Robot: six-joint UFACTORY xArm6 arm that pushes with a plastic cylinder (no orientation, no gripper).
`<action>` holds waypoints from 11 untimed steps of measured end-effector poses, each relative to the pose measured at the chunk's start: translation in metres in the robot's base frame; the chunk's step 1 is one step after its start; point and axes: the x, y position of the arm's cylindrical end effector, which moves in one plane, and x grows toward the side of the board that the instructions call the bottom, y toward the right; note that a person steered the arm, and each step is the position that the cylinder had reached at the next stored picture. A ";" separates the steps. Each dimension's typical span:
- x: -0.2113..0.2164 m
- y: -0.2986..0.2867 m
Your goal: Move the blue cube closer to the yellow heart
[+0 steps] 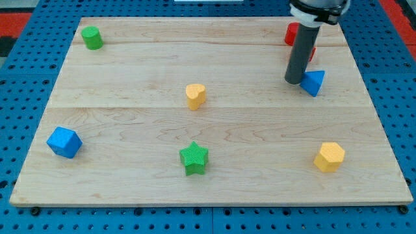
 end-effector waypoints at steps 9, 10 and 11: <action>0.191 -0.347; 0.198 -0.411; 0.166 -0.408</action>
